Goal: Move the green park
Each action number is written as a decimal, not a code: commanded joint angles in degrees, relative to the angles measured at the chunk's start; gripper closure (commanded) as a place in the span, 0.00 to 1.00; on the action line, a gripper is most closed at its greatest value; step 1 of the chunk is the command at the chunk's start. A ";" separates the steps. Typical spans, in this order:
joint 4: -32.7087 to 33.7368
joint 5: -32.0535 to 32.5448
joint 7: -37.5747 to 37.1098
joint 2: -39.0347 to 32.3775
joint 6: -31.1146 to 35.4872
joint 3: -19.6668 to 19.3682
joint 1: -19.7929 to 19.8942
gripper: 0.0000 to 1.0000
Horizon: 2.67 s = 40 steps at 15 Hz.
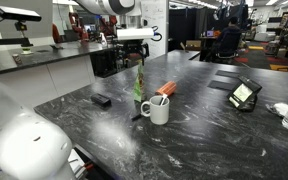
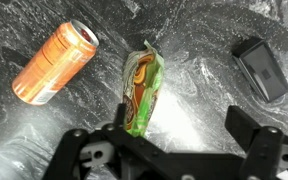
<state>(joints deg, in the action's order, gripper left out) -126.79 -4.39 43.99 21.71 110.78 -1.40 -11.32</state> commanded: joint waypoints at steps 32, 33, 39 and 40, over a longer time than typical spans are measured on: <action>24.01 15.45 -20.73 -11.82 -1.39 -4.39 11.96 1.00; 24.47 17.62 -22.57 -12.66 -0.57 -4.68 13.02 1.00; 23.48 25.73 -33.12 -16.52 -1.63 -7.85 18.72 1.00; 22.90 26.03 -34.47 -16.71 -2.17 -8.50 19.48 1.00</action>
<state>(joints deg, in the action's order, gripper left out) -104.61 19.90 12.59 6.19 109.89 -8.86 5.61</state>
